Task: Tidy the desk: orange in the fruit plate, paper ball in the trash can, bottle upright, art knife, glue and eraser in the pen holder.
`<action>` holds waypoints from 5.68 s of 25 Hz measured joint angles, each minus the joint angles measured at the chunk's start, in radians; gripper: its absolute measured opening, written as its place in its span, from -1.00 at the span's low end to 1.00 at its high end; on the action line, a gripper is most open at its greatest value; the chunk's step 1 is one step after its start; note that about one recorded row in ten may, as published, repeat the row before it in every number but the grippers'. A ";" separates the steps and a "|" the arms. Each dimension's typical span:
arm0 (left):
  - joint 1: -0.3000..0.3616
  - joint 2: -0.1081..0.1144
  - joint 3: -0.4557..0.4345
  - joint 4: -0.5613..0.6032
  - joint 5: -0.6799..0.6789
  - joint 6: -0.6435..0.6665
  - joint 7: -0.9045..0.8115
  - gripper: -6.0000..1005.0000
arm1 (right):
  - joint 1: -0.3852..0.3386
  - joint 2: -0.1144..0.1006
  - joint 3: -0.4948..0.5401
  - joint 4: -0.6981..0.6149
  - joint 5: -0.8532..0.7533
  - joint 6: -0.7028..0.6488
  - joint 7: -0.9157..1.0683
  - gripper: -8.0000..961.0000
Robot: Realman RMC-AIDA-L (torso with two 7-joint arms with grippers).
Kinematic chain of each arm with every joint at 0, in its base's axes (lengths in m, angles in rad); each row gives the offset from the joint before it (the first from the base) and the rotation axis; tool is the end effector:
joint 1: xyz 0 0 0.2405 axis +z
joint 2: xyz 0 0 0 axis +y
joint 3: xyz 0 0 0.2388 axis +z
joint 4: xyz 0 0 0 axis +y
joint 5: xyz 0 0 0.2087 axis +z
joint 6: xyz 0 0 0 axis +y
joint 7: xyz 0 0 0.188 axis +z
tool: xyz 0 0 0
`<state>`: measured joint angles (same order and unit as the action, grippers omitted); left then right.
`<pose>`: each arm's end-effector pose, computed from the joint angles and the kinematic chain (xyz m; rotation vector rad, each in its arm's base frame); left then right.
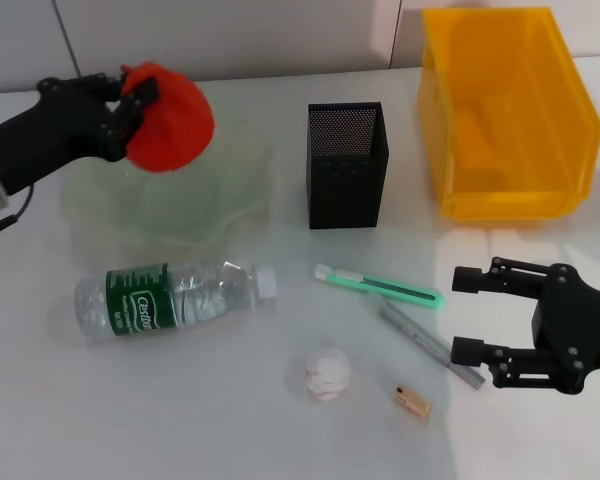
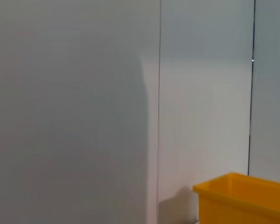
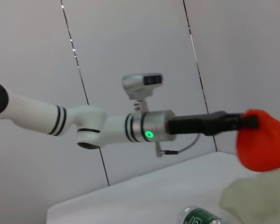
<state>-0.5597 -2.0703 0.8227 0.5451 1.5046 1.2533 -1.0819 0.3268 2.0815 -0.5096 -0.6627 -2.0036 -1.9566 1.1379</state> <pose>-0.2090 0.4026 -0.0063 -2.3191 -0.3978 -0.8528 0.2510 0.2449 0.0021 -2.7174 0.4592 1.0245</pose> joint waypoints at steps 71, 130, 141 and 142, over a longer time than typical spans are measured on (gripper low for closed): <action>0.302 0.017 0.273 -0.077 -0.024 0.332 0.215 0.72 | 0.310 0.008 -1.138 -0.618 -0.373 0.441 1.294 0.60; 0.274 0.009 0.278 -0.075 -0.003 0.332 0.209 0.72 | 0.215 -0.010 -0.335 -0.653 -0.448 0.755 1.135 -0.25; 0.273 0.008 0.273 -0.076 -0.003 0.345 0.214 0.72 | 0.278 -0.022 -0.337 -0.446 -0.451 0.858 1.101 0.02; 0.273 0.008 0.273 -0.076 -0.003 0.345 0.214 0.72 | 0.278 -0.022 -0.337 -0.446 -0.451 0.858 1.101 0.06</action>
<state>-0.2868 -2.0619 1.0961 0.4693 1.5013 1.5980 -0.8676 0.6053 2.0593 -0.8467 -1.1085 -2.4547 -1.0991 2.2393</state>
